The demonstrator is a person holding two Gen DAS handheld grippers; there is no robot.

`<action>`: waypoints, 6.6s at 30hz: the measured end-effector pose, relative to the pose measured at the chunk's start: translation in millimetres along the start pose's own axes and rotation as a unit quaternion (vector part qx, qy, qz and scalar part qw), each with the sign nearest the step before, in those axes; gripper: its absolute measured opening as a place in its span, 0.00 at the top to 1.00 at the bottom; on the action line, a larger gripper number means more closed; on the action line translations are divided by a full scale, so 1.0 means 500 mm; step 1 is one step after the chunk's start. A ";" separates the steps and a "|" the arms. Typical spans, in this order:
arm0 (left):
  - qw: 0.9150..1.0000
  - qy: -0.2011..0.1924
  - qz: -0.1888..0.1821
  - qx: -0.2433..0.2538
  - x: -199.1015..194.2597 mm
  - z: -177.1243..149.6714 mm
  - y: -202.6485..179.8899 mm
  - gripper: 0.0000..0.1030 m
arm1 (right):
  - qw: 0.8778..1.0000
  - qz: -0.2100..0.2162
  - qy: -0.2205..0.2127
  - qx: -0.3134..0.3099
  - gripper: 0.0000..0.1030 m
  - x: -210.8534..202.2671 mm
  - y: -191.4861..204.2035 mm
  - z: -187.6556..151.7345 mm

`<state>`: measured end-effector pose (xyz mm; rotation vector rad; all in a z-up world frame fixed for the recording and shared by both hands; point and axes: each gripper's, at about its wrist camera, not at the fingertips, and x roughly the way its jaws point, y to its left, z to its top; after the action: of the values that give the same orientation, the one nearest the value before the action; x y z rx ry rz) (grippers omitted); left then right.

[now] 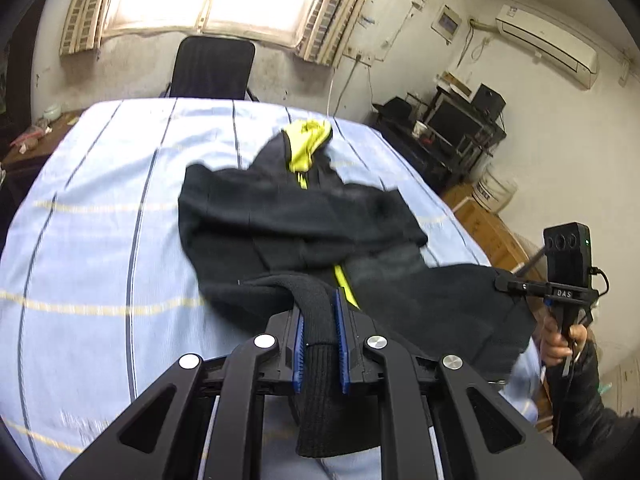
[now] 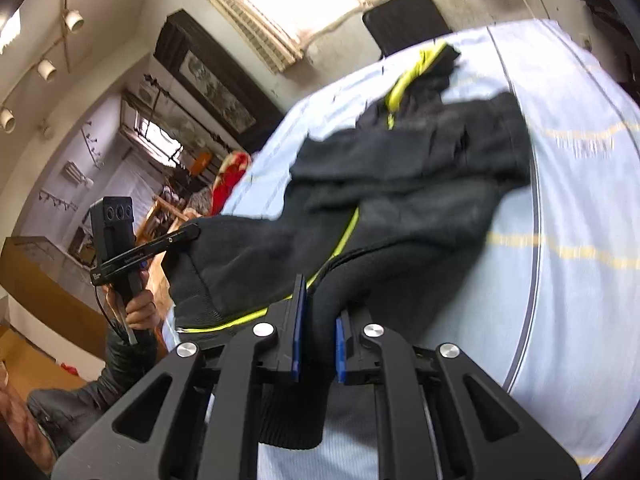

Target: Fold large clothes

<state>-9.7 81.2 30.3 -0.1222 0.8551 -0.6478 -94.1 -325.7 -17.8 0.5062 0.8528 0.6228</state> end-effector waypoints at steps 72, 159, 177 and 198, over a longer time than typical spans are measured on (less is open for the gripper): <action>0.993 -0.007 0.094 -0.077 0.390 0.200 0.188 0.39 | 0.974 -0.170 -0.118 -0.088 0.90 0.427 -0.162 0.558; 0.978 0.007 0.155 0.140 0.323 0.043 -0.068 0.41 | 0.981 -0.163 0.051 -0.089 0.60 0.379 -0.004 0.215; 0.963 -0.030 0.198 0.180 0.178 -0.087 -0.132 0.34 | 0.982 -0.166 0.030 -0.087 0.46 0.207 0.046 0.069; 0.967 -0.002 0.227 0.117 0.049 -0.243 -0.045 0.33 | 0.985 -0.174 0.015 0.003 0.42 0.040 -0.036 -0.136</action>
<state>-98.0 67.6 -58.6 0.2804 0.7610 -0.3121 -133.8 -314.0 -78.1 0.3415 0.9443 0.3076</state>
